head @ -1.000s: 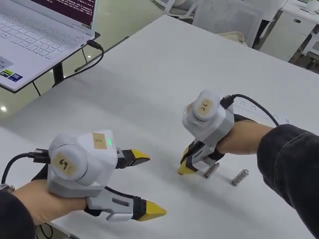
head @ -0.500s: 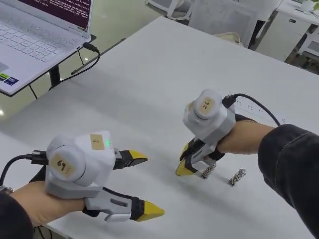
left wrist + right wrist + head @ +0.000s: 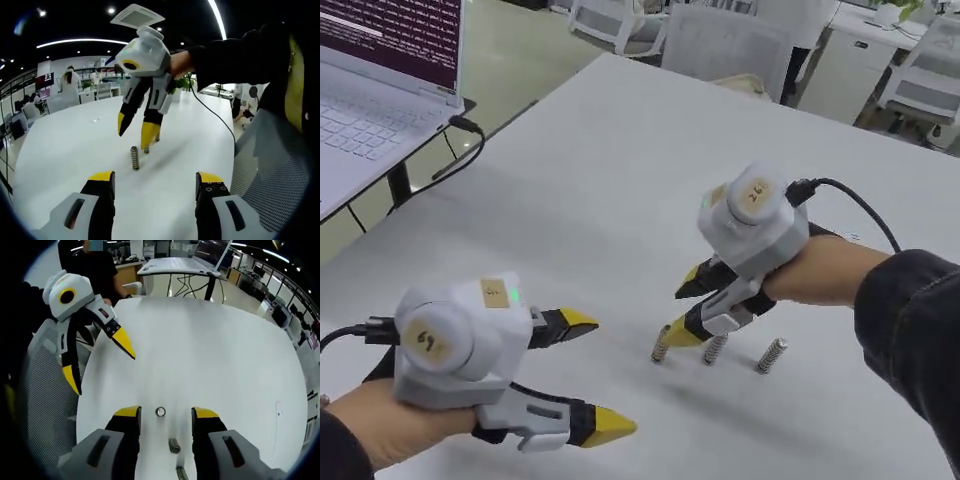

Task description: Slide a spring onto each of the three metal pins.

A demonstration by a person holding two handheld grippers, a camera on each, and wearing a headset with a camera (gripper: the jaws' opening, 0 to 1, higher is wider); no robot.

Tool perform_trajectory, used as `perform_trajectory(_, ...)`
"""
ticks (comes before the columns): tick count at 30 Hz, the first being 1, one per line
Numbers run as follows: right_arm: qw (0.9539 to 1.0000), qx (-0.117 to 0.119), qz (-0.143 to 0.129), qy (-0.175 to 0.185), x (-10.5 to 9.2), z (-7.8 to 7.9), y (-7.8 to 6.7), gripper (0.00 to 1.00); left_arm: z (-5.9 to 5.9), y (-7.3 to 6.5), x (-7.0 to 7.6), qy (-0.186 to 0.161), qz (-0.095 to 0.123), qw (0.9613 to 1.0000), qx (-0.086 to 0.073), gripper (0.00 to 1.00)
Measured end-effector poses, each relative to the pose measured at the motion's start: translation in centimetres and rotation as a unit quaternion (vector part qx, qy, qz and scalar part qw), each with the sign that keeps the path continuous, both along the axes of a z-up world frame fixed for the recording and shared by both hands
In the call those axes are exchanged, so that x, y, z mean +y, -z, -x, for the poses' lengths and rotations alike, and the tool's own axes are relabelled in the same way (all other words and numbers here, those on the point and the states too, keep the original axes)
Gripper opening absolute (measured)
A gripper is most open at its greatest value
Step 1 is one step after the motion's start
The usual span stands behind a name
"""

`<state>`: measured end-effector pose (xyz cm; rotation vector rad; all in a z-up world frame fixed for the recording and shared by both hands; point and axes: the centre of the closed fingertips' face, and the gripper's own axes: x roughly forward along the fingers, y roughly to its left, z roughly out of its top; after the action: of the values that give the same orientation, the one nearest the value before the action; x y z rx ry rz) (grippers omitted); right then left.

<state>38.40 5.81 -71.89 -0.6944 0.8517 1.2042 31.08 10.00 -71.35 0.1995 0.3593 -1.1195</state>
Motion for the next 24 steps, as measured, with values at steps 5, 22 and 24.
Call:
perform_trajectory(5,0.9984,-0.019,-0.046,0.026,-0.2,-0.3,-2.7,0.41,-0.3,-0.5,-0.2,0.0,-0.004,1.0,-0.003,0.62)
perform_trajectory(22,0.9793,-0.099,-0.136,0.113,-6.1,1.6,-9.4,0.48,-0.9,-2.8,-1.2,0.005,-0.006,0.9997,-0.023,0.63)
perform_trajectory(24,0.9756,-0.109,-0.144,0.125,-7.3,2.0,-9.9,0.48,-0.9,-3.0,-1.3,0.006,-0.005,0.9997,-0.025,0.63)
